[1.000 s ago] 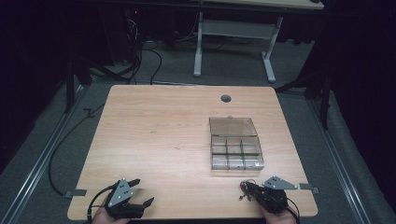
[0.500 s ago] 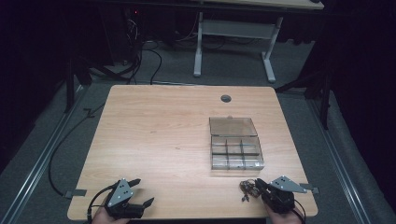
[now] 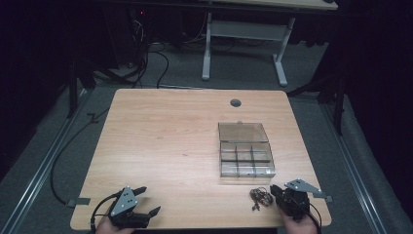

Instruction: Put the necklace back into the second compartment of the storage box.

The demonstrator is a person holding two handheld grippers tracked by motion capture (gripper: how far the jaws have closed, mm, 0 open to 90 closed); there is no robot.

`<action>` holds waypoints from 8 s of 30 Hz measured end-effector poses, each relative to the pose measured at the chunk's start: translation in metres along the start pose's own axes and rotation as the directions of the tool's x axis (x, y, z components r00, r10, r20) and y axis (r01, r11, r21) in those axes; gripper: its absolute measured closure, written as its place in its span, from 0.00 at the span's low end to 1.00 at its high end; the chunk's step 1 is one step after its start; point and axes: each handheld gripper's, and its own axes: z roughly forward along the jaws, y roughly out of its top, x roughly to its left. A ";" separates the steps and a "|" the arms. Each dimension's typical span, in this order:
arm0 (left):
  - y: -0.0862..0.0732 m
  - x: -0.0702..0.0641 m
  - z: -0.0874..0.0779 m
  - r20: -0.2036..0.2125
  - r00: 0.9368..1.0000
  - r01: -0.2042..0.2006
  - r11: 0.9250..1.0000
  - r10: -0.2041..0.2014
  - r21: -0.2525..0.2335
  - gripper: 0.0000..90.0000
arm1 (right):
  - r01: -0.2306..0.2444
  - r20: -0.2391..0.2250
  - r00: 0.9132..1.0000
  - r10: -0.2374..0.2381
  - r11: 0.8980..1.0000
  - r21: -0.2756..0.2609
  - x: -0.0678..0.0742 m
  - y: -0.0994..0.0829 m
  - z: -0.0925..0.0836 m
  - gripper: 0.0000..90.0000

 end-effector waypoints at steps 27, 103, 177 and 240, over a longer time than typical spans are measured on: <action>0.000 -0.002 0.000 0.013 0.999 -0.029 0.999 0.029 0.015 0.18 | -0.017 -0.030 0.999 0.026 0.969 0.246 -0.002 0.024 0.001 0.85; 0.001 -0.007 0.002 0.025 0.996 -0.083 0.995 0.081 0.049 0.17 | 0.210 -0.115 0.978 -0.176 0.789 0.578 0.032 0.060 0.034 0.89; 0.000 -0.007 0.001 0.030 0.997 -0.078 0.996 0.077 0.046 0.18 | 0.265 -0.166 0.964 -0.208 0.808 0.526 0.039 0.148 0.005 0.89; 0.000 -0.007 0.002 0.037 0.995 -0.098 0.993 0.096 0.063 0.18 | 0.243 -0.143 0.970 -0.197 0.762 0.600 0.020 0.184 0.118 0.89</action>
